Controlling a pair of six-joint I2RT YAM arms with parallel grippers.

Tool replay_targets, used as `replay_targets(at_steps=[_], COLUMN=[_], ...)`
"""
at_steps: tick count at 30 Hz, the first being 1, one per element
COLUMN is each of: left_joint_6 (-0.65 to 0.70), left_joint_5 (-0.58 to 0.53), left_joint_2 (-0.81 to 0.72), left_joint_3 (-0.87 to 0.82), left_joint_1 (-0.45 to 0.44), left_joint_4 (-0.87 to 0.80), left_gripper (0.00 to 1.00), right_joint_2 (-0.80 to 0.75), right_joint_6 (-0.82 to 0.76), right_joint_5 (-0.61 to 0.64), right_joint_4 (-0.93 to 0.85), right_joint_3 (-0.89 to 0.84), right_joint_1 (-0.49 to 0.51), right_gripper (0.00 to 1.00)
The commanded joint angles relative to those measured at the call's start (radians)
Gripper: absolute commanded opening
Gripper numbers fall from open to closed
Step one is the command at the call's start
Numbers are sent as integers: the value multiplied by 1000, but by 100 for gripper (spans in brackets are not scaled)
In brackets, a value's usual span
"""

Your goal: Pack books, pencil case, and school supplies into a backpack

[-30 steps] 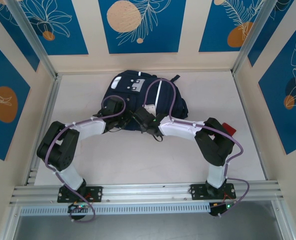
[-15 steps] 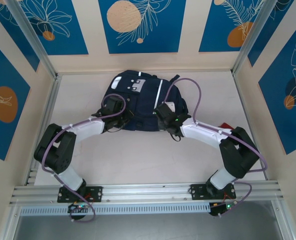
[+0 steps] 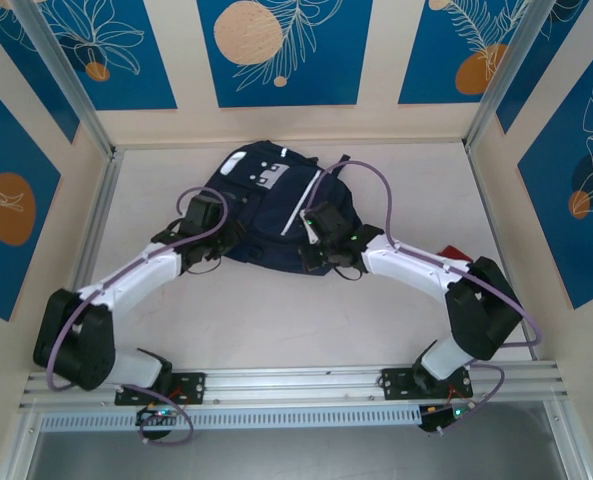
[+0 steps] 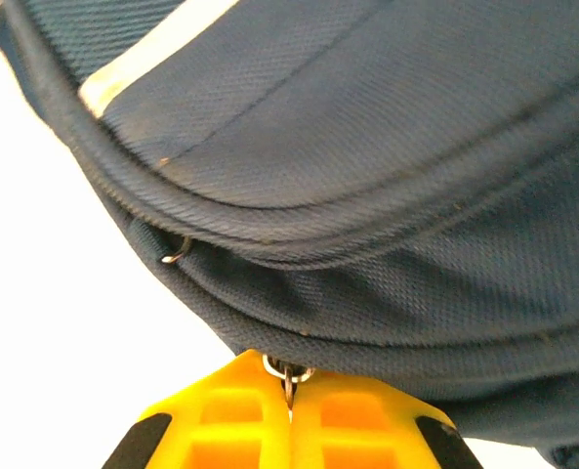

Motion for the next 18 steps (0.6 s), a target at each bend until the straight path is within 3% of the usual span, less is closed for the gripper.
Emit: replay_targets(at_steps=[1,8,12,18], left_joint_6=[-7,-189,-286,-317], left_joint_5=[46,212,279,207], left_joint_2=[-69,-141,-97,-108], left_joint_3=[-71,-232,-260,-264], left_joint_1=[5,-1,-1,-1], left_joint_4=[-67,213,358,345], left_gripper=[56,65,58,50], right_joint_2=[56,150,168,177], right_joint_6=[7,48,56,71], right_joint_5=[-128,-181,-192,-171], right_joint_4=[64,101,102,93], right_joint_3=[79,185,210,215], right_joint_1=[63,146,169,186], right_gripper=[0,0,0,0])
